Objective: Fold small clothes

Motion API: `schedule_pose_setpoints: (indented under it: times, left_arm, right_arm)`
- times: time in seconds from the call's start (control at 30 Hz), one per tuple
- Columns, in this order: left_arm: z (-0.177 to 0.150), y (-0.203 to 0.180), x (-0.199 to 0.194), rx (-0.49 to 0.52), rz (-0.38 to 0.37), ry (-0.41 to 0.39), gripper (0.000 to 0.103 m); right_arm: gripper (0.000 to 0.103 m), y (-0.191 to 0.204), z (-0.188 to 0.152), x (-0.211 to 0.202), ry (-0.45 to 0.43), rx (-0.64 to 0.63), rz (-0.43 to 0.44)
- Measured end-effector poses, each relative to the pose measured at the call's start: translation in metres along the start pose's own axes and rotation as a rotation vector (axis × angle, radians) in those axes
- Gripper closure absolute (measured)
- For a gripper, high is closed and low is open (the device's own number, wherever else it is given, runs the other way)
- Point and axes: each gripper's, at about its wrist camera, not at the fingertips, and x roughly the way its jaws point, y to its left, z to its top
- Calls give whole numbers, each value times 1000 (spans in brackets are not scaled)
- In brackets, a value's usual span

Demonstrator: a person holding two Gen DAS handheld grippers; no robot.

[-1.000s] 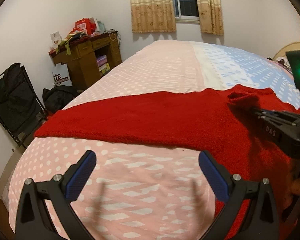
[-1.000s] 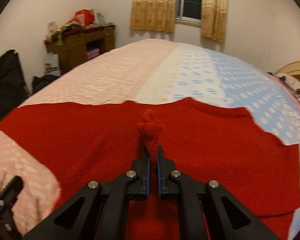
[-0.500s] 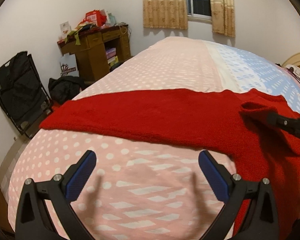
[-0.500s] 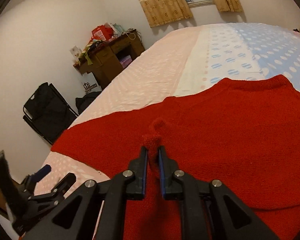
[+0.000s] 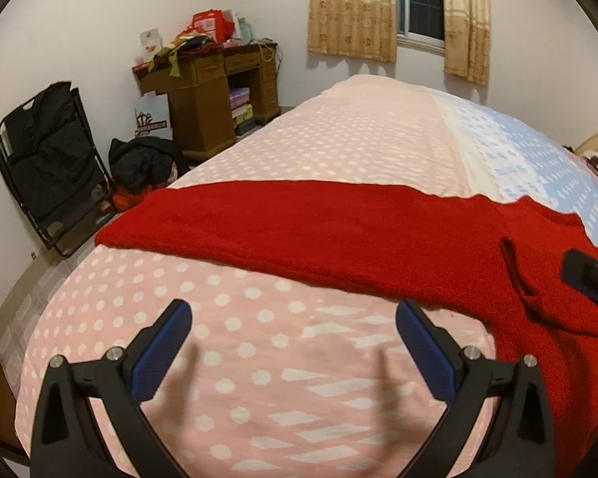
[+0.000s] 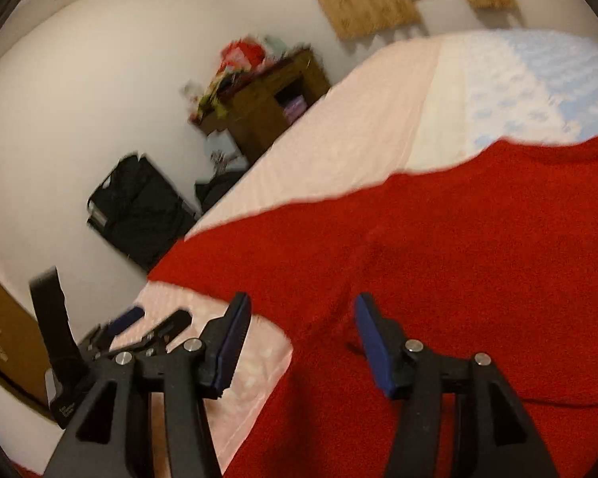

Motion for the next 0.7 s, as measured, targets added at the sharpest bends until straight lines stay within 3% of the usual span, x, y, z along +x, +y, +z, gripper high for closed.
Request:
schedule_pose_setpoints:
  times: [0.1, 0.3, 0.43, 0.57, 0.7]
  left_arm:
    - [1, 11, 4, -45, 16, 11, 0]
    - [7, 40, 20, -148, 52, 58, 0]
    - [18, 62, 28, -211, 92, 61, 0]
    - [32, 95, 37, -336, 87, 47, 0]
    - [46, 118, 58, -441, 62, 52, 3]
  right_arm:
    - [85, -1, 2, 9, 33, -32, -81]
    - [86, -8, -17, 44, 123, -58, -157]
    - [85, -9, -19, 37, 81, -85, -160]
    - [85, -9, -15, 9, -5, -38, -99]
    - [85, -2, -17, -4, -65, -67, -115]
